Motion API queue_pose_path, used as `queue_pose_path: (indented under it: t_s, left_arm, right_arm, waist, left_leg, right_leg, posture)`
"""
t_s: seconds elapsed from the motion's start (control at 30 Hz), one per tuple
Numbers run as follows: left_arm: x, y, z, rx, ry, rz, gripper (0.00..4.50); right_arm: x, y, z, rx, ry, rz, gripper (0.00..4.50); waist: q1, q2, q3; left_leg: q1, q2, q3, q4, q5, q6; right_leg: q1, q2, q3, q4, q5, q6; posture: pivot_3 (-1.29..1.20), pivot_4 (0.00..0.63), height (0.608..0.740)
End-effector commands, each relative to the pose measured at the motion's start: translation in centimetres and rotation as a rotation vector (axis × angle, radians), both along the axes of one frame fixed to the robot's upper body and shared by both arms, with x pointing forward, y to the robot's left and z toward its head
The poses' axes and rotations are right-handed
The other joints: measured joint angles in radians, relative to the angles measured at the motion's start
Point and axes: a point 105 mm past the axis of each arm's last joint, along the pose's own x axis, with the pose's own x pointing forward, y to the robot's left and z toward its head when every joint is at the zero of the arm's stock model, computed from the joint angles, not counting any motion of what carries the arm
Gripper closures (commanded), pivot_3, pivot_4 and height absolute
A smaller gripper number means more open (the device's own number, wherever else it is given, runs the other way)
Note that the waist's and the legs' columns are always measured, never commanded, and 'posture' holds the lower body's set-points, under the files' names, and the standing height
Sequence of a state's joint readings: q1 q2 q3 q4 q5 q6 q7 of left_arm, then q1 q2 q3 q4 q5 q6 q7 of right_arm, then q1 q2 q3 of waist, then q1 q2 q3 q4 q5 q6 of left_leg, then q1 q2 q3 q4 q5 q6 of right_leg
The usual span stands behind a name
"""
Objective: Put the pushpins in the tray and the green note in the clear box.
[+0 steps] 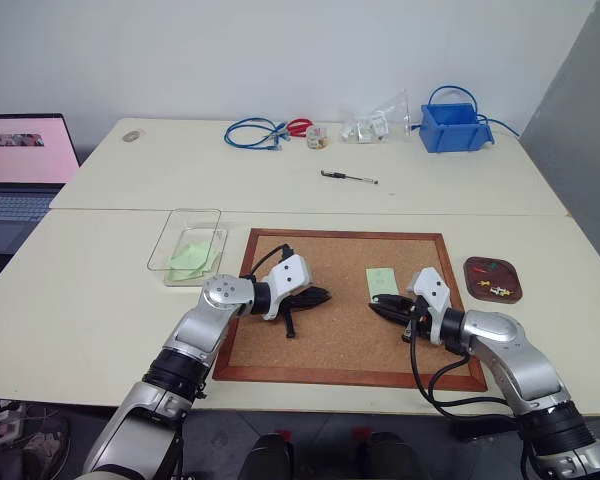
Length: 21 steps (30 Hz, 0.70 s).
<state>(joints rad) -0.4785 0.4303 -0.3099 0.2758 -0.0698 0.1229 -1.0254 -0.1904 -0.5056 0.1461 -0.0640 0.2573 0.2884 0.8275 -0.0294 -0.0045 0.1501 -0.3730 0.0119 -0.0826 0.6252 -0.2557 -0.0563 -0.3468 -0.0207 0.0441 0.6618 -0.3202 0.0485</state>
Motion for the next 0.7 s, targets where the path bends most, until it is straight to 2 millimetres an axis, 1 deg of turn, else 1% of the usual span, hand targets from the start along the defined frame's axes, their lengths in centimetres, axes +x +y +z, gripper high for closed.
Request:
queue_pose_path:
  t_s: [0.03,0.13,0.3,0.37,0.47,0.6,0.7]
  left_arm:
    - [-3.0,1.0,-6.1,0.149,0.215,-0.016,4.50]
    - [-3.0,1.0,-6.1,0.148,0.217,-0.016,4.50]
    - [-3.1,0.9,-6.1,0.146,0.218,-0.016,4.50]
    - [-3.1,0.9,-6.2,0.147,0.219,-0.016,4.50]
    - [-3.1,1.0,-6.2,0.148,0.220,-0.016,4.50]
    - [-3.1,1.0,-6.2,0.149,0.222,-0.017,4.50]
    - [-2.8,0.9,-6.2,0.150,0.214,-0.014,4.50]
  right_arm:
    - [0.3,0.0,1.7,0.012,-0.071,0.012,4.47]
    - [0.7,-0.1,2.3,0.016,-0.090,-0.005,4.47]
    - [0.9,-0.4,4.7,0.057,-0.124,-0.007,4.47]
    - [0.8,-0.5,5.8,0.074,-0.133,0.000,4.47]
    - [0.4,-0.5,7.1,0.086,-0.140,0.017,4.47]
    - [-0.1,-0.3,8.1,0.090,-0.136,0.047,4.47]
    - [-0.3,0.1,8.3,0.087,-0.130,0.072,4.47]
  waist:
    - [0.000,0.000,0.000]
    - [0.000,0.000,0.000]
    - [0.000,0.000,0.000]
    - [0.000,0.000,0.000]
    - [0.000,0.001,0.000]
    - [0.000,-0.001,-0.001]
    - [0.000,-0.001,0.000]
  left_leg:
    - [0.000,0.000,0.000,0.000,0.000,0.000]
    - [0.000,0.000,0.000,0.000,0.000,0.000]
    - [0.000,0.000,0.000,0.000,0.000,0.000]
    - [0.000,0.000,0.000,0.000,0.000,0.000]
    - [-0.002,0.000,0.000,0.000,0.000,0.000]
    - [-0.002,0.000,-0.001,0.000,0.000,0.000]
    - [-0.002,0.000,0.000,0.000,0.000,0.000]
  right_leg:
    - [0.000,0.000,0.000,0.000,0.000,0.000]
    - [0.000,0.000,0.000,0.000,0.000,0.000]
    - [0.000,0.000,0.000,0.000,0.000,0.000]
    - [0.000,0.000,0.000,0.000,0.002,-0.004]
    - [-0.002,0.000,0.000,0.001,0.002,-0.004]
    - [-0.002,0.000,-0.001,0.000,0.002,-0.004]
    - [-0.002,0.000,0.000,0.001,0.002,-0.004]
  posture:
    - [0.00,0.150,0.740]
    - [0.00,0.150,0.740]
    - [0.00,0.150,0.740]
    - [0.00,0.150,0.740]
    - [0.00,0.150,0.740]
    - [0.00,0.150,0.740]
    - [0.00,0.150,0.740]
